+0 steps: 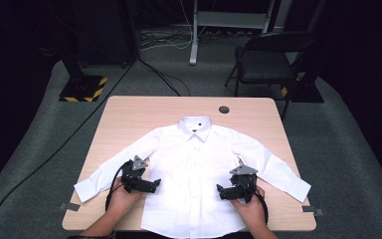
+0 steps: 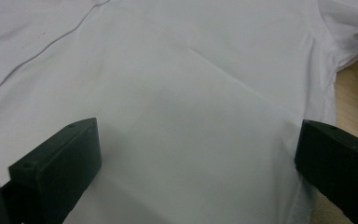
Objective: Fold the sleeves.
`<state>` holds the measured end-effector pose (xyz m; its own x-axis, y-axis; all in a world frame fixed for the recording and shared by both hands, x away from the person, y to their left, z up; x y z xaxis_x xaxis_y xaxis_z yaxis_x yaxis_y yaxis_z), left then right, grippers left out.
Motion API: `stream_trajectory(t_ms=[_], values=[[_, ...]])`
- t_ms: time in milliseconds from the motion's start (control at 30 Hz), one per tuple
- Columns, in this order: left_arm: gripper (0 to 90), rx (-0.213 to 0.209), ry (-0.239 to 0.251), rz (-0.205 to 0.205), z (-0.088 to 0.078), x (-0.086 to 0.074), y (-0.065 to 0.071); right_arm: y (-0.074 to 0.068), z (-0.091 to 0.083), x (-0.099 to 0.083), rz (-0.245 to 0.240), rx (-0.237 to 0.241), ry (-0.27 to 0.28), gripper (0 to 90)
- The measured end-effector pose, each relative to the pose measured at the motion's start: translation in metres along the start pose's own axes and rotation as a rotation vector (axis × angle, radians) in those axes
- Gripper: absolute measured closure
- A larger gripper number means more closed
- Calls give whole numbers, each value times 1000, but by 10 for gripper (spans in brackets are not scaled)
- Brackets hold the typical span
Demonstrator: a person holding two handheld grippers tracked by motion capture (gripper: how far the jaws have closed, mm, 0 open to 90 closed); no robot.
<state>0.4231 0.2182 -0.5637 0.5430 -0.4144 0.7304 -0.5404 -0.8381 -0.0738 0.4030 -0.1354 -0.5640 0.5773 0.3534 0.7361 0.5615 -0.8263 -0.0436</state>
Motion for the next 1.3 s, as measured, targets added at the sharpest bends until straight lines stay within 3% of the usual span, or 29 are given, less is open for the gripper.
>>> stream_trajectory(t_ms=[367,500,633,733,867,1000,1067,1300], values=[[3,-24,1,22,0,0,1,0,0,0,1,-2,0,0],[81,-31,-29,5,-5,3,-3,-1,-2,0,7,-7,2,56],[99,-39,-20,-3,-11,4,-8,-1,-7,7,22,-4,20,76],[114,-25,-2,1,-18,6,-15,-1,-15,16,10,3,73,83],[126,-30,17,-46,-24,6,-23,0,-17,20,-9,-5,84,86],[122,-13,9,-44,-29,3,-29,5,-16,19,11,8,74,79],[123,19,8,-35,-36,2,-36,6,-14,19,9,16,69,74],[161,45,22,-72,-55,-2,-53,3,-5,17,-1,48,28,96]])
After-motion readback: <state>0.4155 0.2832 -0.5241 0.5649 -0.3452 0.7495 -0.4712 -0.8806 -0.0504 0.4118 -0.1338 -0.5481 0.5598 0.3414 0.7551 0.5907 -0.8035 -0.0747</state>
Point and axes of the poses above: each handheld gripper's, and its own axes: z roughly forward along the jaws, x roughly out of its top, y roughly to its right, the point moved 3 cm from there along z, roughly forward along the jaws, and after that the axes turned 5 degrees about x, right-handed, at the moved point
